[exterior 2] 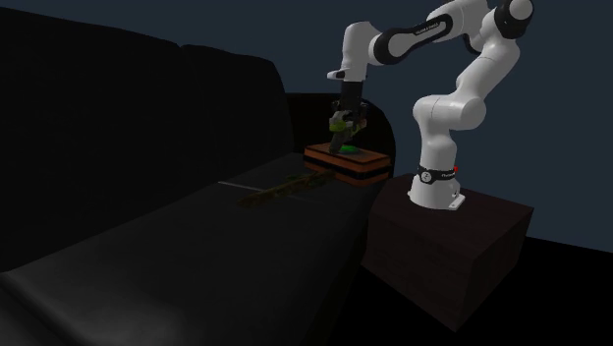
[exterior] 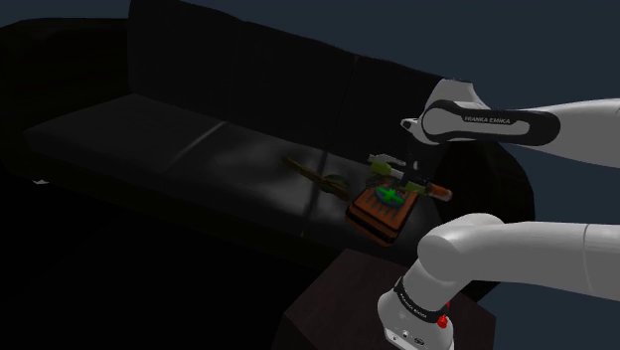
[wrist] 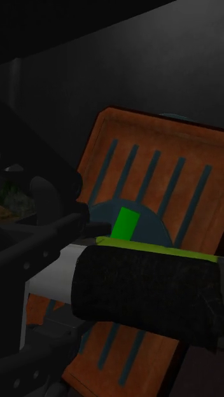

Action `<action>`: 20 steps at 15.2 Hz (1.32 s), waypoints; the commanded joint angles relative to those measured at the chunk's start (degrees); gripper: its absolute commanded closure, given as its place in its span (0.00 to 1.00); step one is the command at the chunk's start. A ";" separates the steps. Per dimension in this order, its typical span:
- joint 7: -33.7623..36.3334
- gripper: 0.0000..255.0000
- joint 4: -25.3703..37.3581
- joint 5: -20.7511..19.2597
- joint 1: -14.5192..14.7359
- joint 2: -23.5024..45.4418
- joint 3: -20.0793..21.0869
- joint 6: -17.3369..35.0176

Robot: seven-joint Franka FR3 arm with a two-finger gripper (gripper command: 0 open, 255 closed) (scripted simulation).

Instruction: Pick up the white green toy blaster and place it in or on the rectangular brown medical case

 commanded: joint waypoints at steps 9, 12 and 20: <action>-0.09 0.00 1.42 0.68 0.26 -0.69 0.71 -2.16; -0.36 0.00 5.92 2.40 0.84 -1.95 2.59 -7.94; -0.37 0.00 5.92 2.41 0.84 -1.95 2.59 -7.94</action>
